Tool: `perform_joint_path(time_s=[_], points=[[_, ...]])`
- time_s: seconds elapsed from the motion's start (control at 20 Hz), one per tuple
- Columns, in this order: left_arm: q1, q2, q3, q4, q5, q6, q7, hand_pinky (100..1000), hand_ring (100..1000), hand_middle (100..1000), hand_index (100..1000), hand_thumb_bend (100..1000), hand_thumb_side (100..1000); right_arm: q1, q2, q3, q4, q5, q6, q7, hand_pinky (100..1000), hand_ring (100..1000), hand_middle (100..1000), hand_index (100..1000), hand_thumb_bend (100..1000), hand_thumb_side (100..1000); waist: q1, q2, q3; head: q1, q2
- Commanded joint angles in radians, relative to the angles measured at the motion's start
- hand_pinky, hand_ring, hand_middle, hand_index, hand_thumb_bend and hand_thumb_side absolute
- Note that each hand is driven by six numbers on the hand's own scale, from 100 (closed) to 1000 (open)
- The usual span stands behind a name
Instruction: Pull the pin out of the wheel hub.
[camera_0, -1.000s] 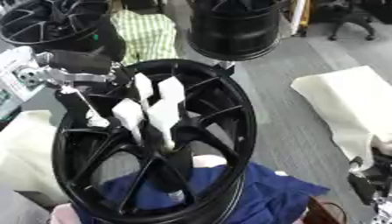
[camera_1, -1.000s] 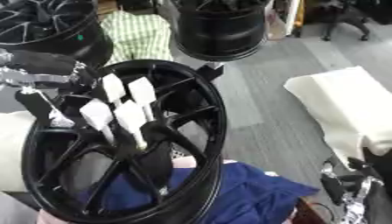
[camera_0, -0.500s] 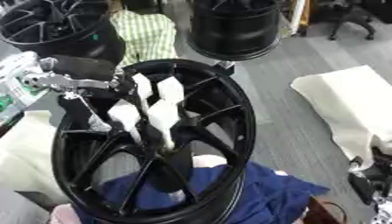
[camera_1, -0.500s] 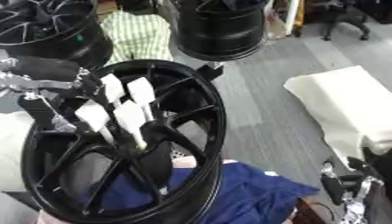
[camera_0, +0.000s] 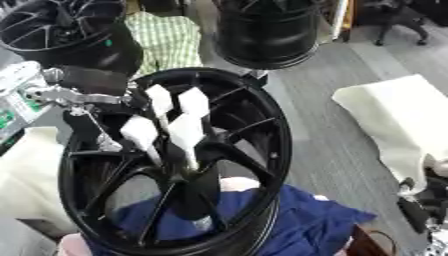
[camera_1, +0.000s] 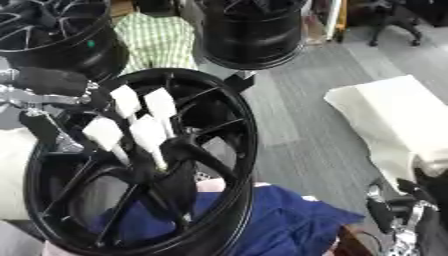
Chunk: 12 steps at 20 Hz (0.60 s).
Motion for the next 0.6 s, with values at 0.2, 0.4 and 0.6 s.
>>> perform_joint_path(time_s=[0.2, 0.4, 0.6], points=[[-0.014, 0.002, 0.025, 0.032, 0.016, -0.349, -0.348, 244, 156, 467, 676, 100, 168, -0.007, -0.024, -0.005, -0.013, 0.011, 0.001, 0.000, 367, 504, 639, 711, 248, 266, -0.006, -0.013, 0.000, 0.001, -0.011], [-0.022, -0.017, 0.048, 0.074, 0.064, -0.349, -0.348, 214, 134, 421, 637, 100, 172, -0.007, -0.023, -0.005, -0.013, 0.010, 0.002, 0.000, 367, 504, 638, 711, 245, 264, -0.007, -0.014, 0.000, 0.001, -0.012], [-0.033, -0.034, 0.060, 0.096, 0.115, -0.349, -0.348, 203, 124, 391, 609, 100, 174, -0.007, -0.022, -0.004, -0.012, 0.010, 0.002, 0.001, 367, 504, 639, 711, 244, 264, -0.008, -0.014, 0.000, 0.001, -0.011]])
